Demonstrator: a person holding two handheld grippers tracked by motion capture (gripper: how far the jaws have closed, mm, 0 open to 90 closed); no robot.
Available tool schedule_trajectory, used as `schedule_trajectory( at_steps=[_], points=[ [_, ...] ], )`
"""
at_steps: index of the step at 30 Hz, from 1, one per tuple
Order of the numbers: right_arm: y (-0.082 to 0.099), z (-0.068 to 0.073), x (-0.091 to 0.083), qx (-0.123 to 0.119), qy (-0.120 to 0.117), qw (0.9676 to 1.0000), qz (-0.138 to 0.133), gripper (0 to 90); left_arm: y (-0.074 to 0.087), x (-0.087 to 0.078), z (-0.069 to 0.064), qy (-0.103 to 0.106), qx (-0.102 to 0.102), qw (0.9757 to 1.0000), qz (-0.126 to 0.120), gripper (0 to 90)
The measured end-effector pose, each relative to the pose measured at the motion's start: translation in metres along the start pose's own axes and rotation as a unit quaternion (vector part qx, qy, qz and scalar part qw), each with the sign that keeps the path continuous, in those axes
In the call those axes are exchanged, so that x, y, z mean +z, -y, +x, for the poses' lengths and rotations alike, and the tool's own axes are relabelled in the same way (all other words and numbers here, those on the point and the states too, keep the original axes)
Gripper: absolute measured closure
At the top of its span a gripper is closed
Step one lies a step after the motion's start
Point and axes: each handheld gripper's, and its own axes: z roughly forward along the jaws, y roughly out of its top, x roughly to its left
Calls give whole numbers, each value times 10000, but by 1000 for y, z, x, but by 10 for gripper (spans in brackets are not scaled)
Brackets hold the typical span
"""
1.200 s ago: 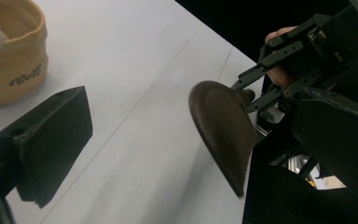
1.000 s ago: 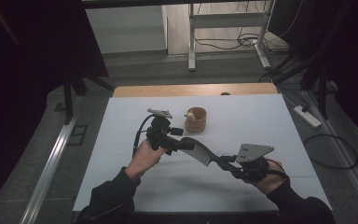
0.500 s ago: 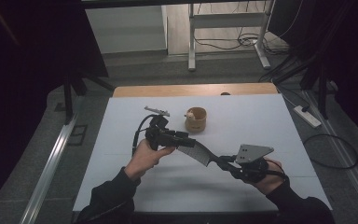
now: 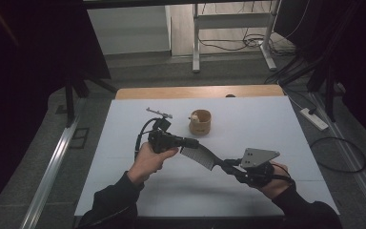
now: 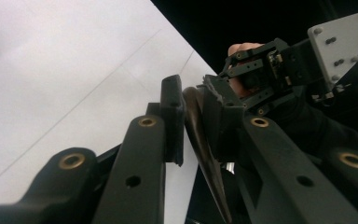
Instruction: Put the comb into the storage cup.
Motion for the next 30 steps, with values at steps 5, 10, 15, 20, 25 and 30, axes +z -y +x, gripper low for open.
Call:
schedule_trajectory(
  at_steps=[5, 10, 15, 20, 25, 30],
  points=[
    [1, 1, 2, -105, 70, 9999, 55, 724, 1, 1, 0, 113, -173, 9998, -33, 812],
    [1, 2, 3, -159, 139, 9998, 36, 719, 2, 0, -1, 191, -324, 9992, -111, 835],
    [1, 1, 4, -130, 132, 9998, 14, 690, 1, -1, -3, 101, -266, 9994, -176, 839],
    [1, 0, 4, -44, 105, 9999, 18, 555, 2, -4, -2, 16, -199, 9996, -198, 839],
    [3, -1, 8, 38, 61, 9999, 127, 418, 2, -4, -3, -68, -109, 9997, -186, 838],
    [4, -4, 10, 192, -23, 9996, 211, 323, 1, -6, -4, -138, -17, 9996, -245, 838]
  ],
)
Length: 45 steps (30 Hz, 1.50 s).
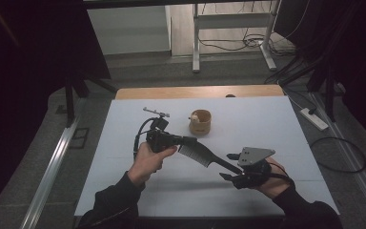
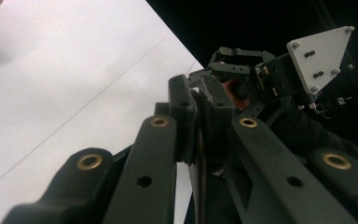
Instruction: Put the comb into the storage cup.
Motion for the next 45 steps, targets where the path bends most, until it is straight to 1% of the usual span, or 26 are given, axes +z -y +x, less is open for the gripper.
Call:
schedule_trajectory(
  at_steps=[1, 5, 11, 12, 19, 24, 27, 30, 37, 38, 41, 45],
  points=[
    [0, -1, 0, 44, -43, 10000, 33, 306, 0, 0, 0, -1, 15, 10000, 4, 838],
    [0, -3, 0, 194, -98, 9997, 96, 266, 0, -2, -1, -44, 69, 10000, -46, 838],
    [1, -7, -2, 430, -109, 9989, 117, 188, 0, -5, -1, -92, 95, 9999, -80, 838],
    [2, -8, -2, 466, -107, 9988, 138, 174, 0, -6, -1, -124, 128, 9998, -92, 838],
    [4, -11, -2, 619, -153, 9978, 185, 97, -1, -10, -3, -239, 242, 9994, -112, 838],
    [6, -13, -3, 712, -202, 9970, 225, 44, -1, -13, -3, -313, 286, 9990, -125, 838],
    [7, -14, -4, 751, -205, 9967, 237, 21, -2, -15, -3, -393, 340, 9986, -122, 838],
    [9, -15, -5, 815, -180, 9962, 262, 1, -2, -17, -3, -481, 364, 9981, -133, 838],
    [13, -17, -7, 946, -154, 9948, 342, 0, -4, -25, -2, -578, 378, 9974, -202, 838],
    [14, -17, -8, 1005, -145, 9941, 371, 0, -4, -27, -1, -613, 376, 9972, -215, 838],
    [15, -17, -10, 1052, -68, 9937, 384, 0, -5, -30, 0, -657, 358, 9969, -229, 838],
    [19, -18, -12, 1094, -44, 9929, 468, 0, -6, -35, 1, -682, 366, 9966, -274, 838]
  ],
)
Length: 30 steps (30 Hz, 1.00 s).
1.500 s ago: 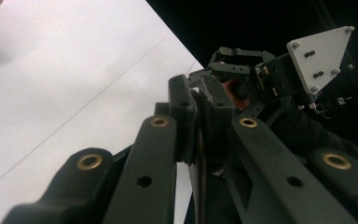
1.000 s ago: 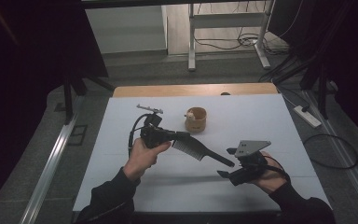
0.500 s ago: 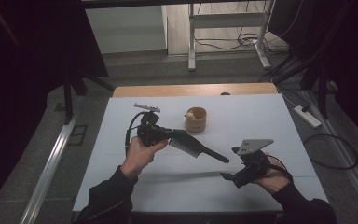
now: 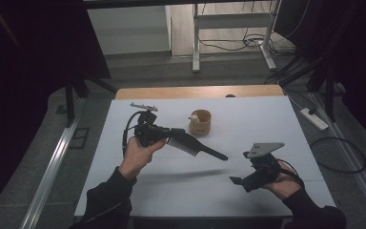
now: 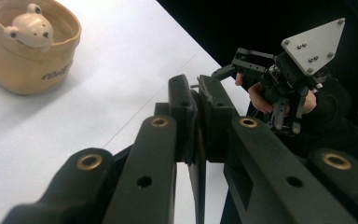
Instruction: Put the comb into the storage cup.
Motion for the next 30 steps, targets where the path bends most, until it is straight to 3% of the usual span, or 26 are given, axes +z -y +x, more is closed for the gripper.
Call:
schedule_trajectory(
  at_steps=[5, 30],
  points=[
    [5, -1, -3, 10, 100, 9999, 102, 0, -3, -6, 1, -47, -2, 10000, -39, 838],
    [22, -8, -21, 415, 545, 9976, 53, 0, -16, -36, 10, -368, -44, 9989, -274, 837]
  ],
)
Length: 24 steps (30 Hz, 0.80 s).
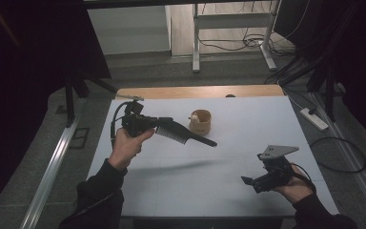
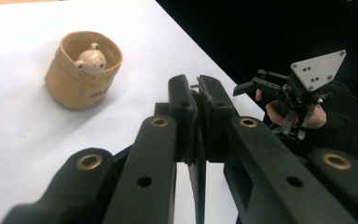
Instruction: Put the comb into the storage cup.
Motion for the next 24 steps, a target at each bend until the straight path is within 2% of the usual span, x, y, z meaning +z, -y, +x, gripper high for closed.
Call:
schedule_trajectory(
  at_steps=[15, 24],
  points=[
    [17, -8, -11, 365, 372, 9985, 156, 0, -9, -16, 4, -125, -46, 9998, -145, 837],
    [28, -11, -20, 707, 602, 9951, 332, 0, -14, -23, 5, -160, -50, 9996, -214, 837]
  ],
)
